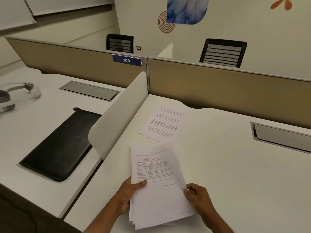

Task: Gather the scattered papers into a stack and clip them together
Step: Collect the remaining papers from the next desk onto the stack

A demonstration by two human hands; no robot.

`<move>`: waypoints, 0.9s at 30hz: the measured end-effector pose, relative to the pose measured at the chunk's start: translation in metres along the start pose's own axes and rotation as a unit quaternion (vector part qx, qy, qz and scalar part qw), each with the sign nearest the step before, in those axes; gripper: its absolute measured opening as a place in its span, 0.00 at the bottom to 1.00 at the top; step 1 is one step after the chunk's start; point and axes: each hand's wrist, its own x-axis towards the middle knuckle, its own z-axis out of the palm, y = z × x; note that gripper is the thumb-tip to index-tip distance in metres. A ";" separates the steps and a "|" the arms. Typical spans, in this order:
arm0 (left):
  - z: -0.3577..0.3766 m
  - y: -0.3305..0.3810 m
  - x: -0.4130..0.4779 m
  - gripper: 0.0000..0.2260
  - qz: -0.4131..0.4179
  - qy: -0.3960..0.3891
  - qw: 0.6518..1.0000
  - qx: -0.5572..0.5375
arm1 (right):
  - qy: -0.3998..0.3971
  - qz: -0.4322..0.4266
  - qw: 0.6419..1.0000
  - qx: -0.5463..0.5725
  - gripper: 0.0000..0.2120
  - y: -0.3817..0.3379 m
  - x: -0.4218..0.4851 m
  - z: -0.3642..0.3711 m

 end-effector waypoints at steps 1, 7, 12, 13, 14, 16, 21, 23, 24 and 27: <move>0.000 0.000 0.001 0.23 0.003 0.005 1.000 0.004 | -0.005 0.001 1.000 -0.012 0.08 -0.001 0.000 0.000; 0.003 0.010 0.000 0.18 0.021 0.015 1.000 0.002 | 0.055 -0.004 0.997 -0.052 0.09 -0.014 0.003 -0.006; 0.007 0.028 -0.012 0.15 0.043 -0.002 0.999 -0.020 | -0.011 0.054 0.993 0.104 0.18 -0.040 0.003 -0.008; 0.010 0.030 -0.014 0.15 0.049 -0.002 0.998 -0.028 | -0.040 0.054 0.987 0.146 0.14 -0.044 0.002 -0.007; 0.012 0.031 -0.014 0.15 0.053 -0.001 0.998 -0.035 | -0.067 0.047 0.979 0.186 0.11 -0.047 0.003 -0.005; 0.016 0.032 -0.011 0.15 0.051 0.002 0.998 -0.044 | -0.071 0.014 0.977 0.201 0.15 -0.047 0.008 -0.001; 0.016 0.028 0.007 0.40 0.056 0.011 0.998 -0.004 | -0.029 -0.025 0.980 0.194 0.12 -0.046 0.024 0.009; 0.013 0.025 0.020 0.49 0.059 0.026 0.998 -0.003 | -0.029 -0.041 0.982 0.182 0.12 -0.051 0.032 0.012; 0.010 0.025 0.027 0.50 0.064 0.038 0.997 -0.004 | -0.027 -0.046 0.983 0.175 0.12 -0.054 0.036 0.013; 0.006 0.033 0.036 0.42 0.075 0.062 0.995 -0.006 | -0.028 -0.046 0.984 0.170 0.10 -0.062 0.053 0.016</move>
